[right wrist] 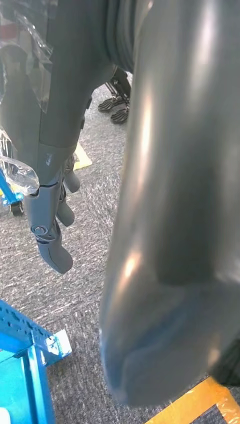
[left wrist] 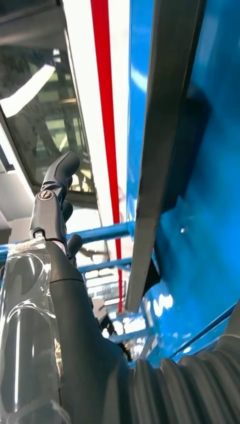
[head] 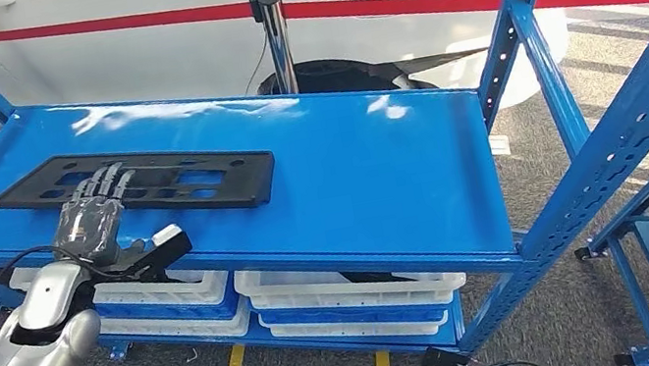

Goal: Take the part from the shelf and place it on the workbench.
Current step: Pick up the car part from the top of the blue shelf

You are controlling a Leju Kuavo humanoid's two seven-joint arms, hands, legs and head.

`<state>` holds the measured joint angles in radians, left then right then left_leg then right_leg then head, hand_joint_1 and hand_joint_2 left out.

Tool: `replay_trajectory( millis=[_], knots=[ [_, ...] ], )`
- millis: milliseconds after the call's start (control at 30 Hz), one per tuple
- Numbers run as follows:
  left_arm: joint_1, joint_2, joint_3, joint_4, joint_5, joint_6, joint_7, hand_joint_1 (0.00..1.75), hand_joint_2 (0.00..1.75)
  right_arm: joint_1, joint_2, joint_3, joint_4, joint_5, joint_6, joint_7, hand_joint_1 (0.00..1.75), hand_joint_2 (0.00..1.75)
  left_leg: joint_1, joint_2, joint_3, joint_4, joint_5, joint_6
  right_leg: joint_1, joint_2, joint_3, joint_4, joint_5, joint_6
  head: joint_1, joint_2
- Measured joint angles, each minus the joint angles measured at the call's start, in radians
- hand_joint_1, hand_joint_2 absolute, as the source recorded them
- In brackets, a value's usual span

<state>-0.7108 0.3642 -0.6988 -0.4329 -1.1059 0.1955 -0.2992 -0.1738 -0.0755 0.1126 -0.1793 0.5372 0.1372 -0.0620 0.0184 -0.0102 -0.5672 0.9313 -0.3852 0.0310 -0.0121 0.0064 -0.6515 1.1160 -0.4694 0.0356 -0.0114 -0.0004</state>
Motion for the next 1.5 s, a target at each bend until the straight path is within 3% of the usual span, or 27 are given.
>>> replay_trajectory(
  millis=[67,100,167,233,267,333,400,433,467,533,600,700,733,800,867,900,933,967,1033,1100,1233,1300,1367,1400,1433,1467,1500],
  knots=[
    [-0.003,0.012,0.004,0.007,0.002,0.005,0.008,0.00,1.75,-0.001,-0.001,0.000,0.000,0.001,0.000,0.000,0.00,0.00,-0.003,0.000,0.000,0.002,-0.003,-0.008,0.002,0.000,0.061,-0.129,0.047,-0.006,0.000,0.000],
    [-0.005,0.019,0.008,0.011,0.004,0.011,0.013,0.00,1.75,-0.001,-0.001,0.000,0.000,0.002,-0.001,0.000,0.00,0.00,-0.005,0.000,-0.001,0.003,-0.004,-0.013,0.004,0.001,0.072,-0.155,0.051,-0.010,0.000,0.000],
    [-0.005,0.032,0.015,0.021,0.008,0.024,0.026,0.00,1.75,0.000,0.000,0.000,0.000,0.004,-0.001,-0.001,0.00,0.00,-0.004,0.001,-0.003,0.002,-0.004,-0.024,0.007,0.001,0.071,-0.158,0.051,-0.020,-0.001,0.000],
    [-0.004,0.048,0.019,0.030,0.011,0.036,0.035,0.00,1.75,0.001,0.000,0.000,0.000,0.005,-0.001,-0.003,0.00,0.00,-0.001,0.002,-0.015,0.027,-0.023,-0.034,0.005,0.001,0.072,-0.162,0.055,-0.033,-0.002,0.000],
    [-0.004,0.055,0.021,0.034,0.011,0.041,0.037,0.00,1.75,0.000,0.000,0.000,0.000,0.006,-0.001,-0.004,0.00,0.00,0.000,0.002,-0.035,0.070,-0.048,-0.038,0.002,0.000,0.073,-0.165,0.057,-0.038,-0.003,0.000],
    [-0.003,0.068,0.025,0.044,0.010,0.051,0.040,0.00,1.75,0.000,-0.001,-0.001,0.000,0.007,-0.001,-0.006,0.00,0.00,0.001,0.003,-0.100,0.213,-0.116,-0.045,0.002,0.000,0.072,-0.165,0.057,-0.044,-0.006,0.000],
    [0.002,0.077,0.029,0.054,0.009,0.063,0.034,0.00,1.75,0.001,-0.001,-0.002,0.000,0.009,0.001,-0.008,0.00,0.00,0.002,0.003,-0.151,0.317,-0.146,-0.049,0.002,0.000,0.072,-0.165,0.057,-0.045,-0.006,0.000],
    [0.003,0.080,0.031,0.057,0.009,0.070,0.027,0.00,1.75,0.001,0.000,-0.002,0.000,0.010,0.002,-0.009,0.00,0.00,0.002,0.003,-0.150,0.311,-0.133,-0.049,0.002,0.000,0.073,-0.165,0.056,-0.044,-0.006,0.000],
    [0.003,0.083,0.033,0.060,0.008,0.075,0.021,0.00,1.75,0.001,0.000,-0.001,0.000,0.012,0.003,-0.010,0.00,0.00,0.002,0.003,-0.127,0.261,-0.103,-0.048,0.002,0.001,0.074,-0.164,0.056,-0.044,-0.006,0.000],
    [-0.002,0.087,0.038,0.064,0.002,0.081,0.011,0.00,1.75,-0.001,0.002,-0.001,0.000,0.016,0.005,-0.013,0.00,0.00,0.000,0.004,-0.051,0.105,-0.036,-0.043,0.005,0.002,0.075,-0.163,0.054,-0.039,-0.006,0.000],
    [-0.007,0.086,0.041,0.068,-0.008,0.083,0.006,0.00,1.75,-0.003,0.002,-0.001,0.000,0.023,0.008,-0.013,0.00,0.00,-0.005,0.004,-0.007,0.014,-0.008,-0.034,0.009,0.002,0.073,-0.162,0.052,-0.032,-0.005,0.000],
    [-0.008,0.073,0.041,0.072,-0.021,0.084,0.002,0.00,1.75,-0.006,0.002,-0.001,0.000,0.029,0.016,-0.013,0.00,0.00,-0.005,0.003,-0.006,0.005,-0.006,-0.018,0.010,0.002,0.071,-0.161,0.050,-0.020,-0.004,0.000],
    [-0.010,0.068,0.041,0.074,-0.025,0.085,0.002,0.00,1.75,-0.008,0.002,-0.001,0.000,0.030,0.017,-0.013,0.00,0.00,-0.004,0.004,-0.005,0.003,-0.004,-0.012,0.009,0.001,0.064,-0.144,0.037,-0.015,-0.004,0.000],
    [-0.015,0.052,0.041,0.076,-0.033,0.088,-0.003,0.00,1.75,-0.012,0.004,0.000,0.000,0.033,0.018,-0.013,0.00,0.00,-0.001,0.005,-0.004,0.001,-0.003,-0.001,0.007,0.000,0.019,-0.044,-0.019,-0.007,-0.003,0.000],
    [-0.018,0.031,0.040,0.077,-0.044,0.091,-0.010,0.00,1.75,-0.013,0.007,0.001,0.000,0.037,0.020,-0.012,0.00,0.00,-0.002,0.005,-0.004,0.002,-0.004,0.003,0.006,0.000,-0.049,0.102,-0.079,-0.003,-0.001,0.000],
    [-0.019,0.020,0.039,0.078,-0.051,0.091,-0.012,0.00,1.75,-0.013,0.008,0.001,0.000,0.039,0.021,-0.012,0.00,0.00,-0.003,0.004,-0.003,0.002,-0.004,0.004,0.006,0.000,-0.071,0.145,-0.088,-0.002,-0.001,0.000],
    [-0.020,0.009,0.039,0.078,-0.056,0.091,-0.013,0.00,1.75,-0.014,0.009,0.001,0.000,0.041,0.021,-0.011,0.00,0.00,-0.004,0.004,-0.002,0.002,-0.005,0.005,0.006,0.000,-0.074,0.147,-0.077,-0.003,-0.001,0.000],
    [-0.022,-0.001,0.038,0.078,-0.060,0.091,-0.014,0.00,1.75,-0.016,0.009,0.001,0.000,0.043,0.021,-0.010,0.00,0.00,-0.004,0.003,0.000,0.002,-0.006,0.005,0.006,0.000,-0.057,0.106,-0.047,-0.005,-0.001,0.000],
    [-0.030,-0.022,0.038,0.080,-0.068,0.091,-0.017,0.00,1.75,-0.020,0.009,0.001,0.000,0.047,0.021,-0.008,0.00,0.00,-0.005,0.001,0.002,0.004,-0.008,0.002,0.007,0.000,0.014,-0.045,0.027,-0.012,-0.001,0.000],
    [-0.040,-0.044,0.036,0.081,-0.077,0.092,-0.020,0.00,1.75,-0.023,0.010,0.001,0.000,0.049,0.022,-0.007,0.00,0.00,-0.009,0.001,0.000,0.005,-0.010,-0.005,0.009,0.001,0.058,-0.145,0.060,-0.017,-0.001,0.000],
    [-0.047,-0.074,0.024,0.083,-0.086,0.092,-0.025,0.00,1.75,-0.026,0.016,0.001,0.000,0.053,0.024,-0.006,0.00,0.00,-0.009,0.002,-0.011,0.019,-0.023,-0.022,0.006,0.003,0.063,-0.165,0.063,-0.030,-0.002,0.000],
    [-0.050,-0.086,0.019,0.084,-0.092,0.093,-0.033,0.00,1.75,-0.028,0.018,0.001,0.000,0.057,0.024,-0.004,0.00,0.00,-0.006,0.004,-0.054,0.110,-0.073,-0.032,0.001,0.003,0.065,-0.169,0.066,-0.038,-0.005,0.000],
    [-0.049,-0.106,0.014,0.085,-0.097,0.093,-0.037,0.00,1.75,-0.029,0.018,0.001,0.000,0.060,0.024,-0.003,0.00,0.00,-0.004,0.004,-0.125,0.259,-0.132,-0.040,0.001,0.003,0.065,-0.169,0.065,-0.042,-0.007,0.000],
    [-0.046,-0.117,0.012,0.086,-0.098,0.092,-0.037,0.00,1.75,-0.029,0.019,0.001,0.000,0.061,0.024,-0.003,0.00,0.00,-0.004,0.004,-0.151,0.308,-0.144,-0.042,0.001,0.003,0.065,-0.169,0.065,-0.042,-0.007,0.000],
    [-0.043,-0.127,0.008,0.086,-0.099,0.091,-0.037,0.00,1.75,-0.030,0.020,0.001,0.000,0.061,0.024,-0.003,0.00,0.00,-0.004,0.004,-0.157,0.317,-0.135,-0.043,0.002,0.003,0.066,-0.169,0.065,-0.041,-0.007,0.000],
    [-0.041,-0.136,0.004,0.086,-0.099,0.091,-0.036,0.00,1.75,-0.030,0.022,0.001,0.000,0.061,0.024,-0.002,0.00,0.00,-0.003,0.004,-0.143,0.281,-0.109,-0.042,0.002,0.004,0.066,-0.168,0.064,-0.041,-0.007,0.000],
    [-0.042,-0.145,0.000,0.086,-0.099,0.091,-0.035,0.00,1.75,-0.031,0.025,0.001,0.000,0.061,0.024,-0.002,0.00,0.00,-0.003,0.004,-0.110,0.209,-0.070,-0.040,0.002,0.006,0.068,-0.168,0.064,-0.039,-0.007,0.000]
  ],
)
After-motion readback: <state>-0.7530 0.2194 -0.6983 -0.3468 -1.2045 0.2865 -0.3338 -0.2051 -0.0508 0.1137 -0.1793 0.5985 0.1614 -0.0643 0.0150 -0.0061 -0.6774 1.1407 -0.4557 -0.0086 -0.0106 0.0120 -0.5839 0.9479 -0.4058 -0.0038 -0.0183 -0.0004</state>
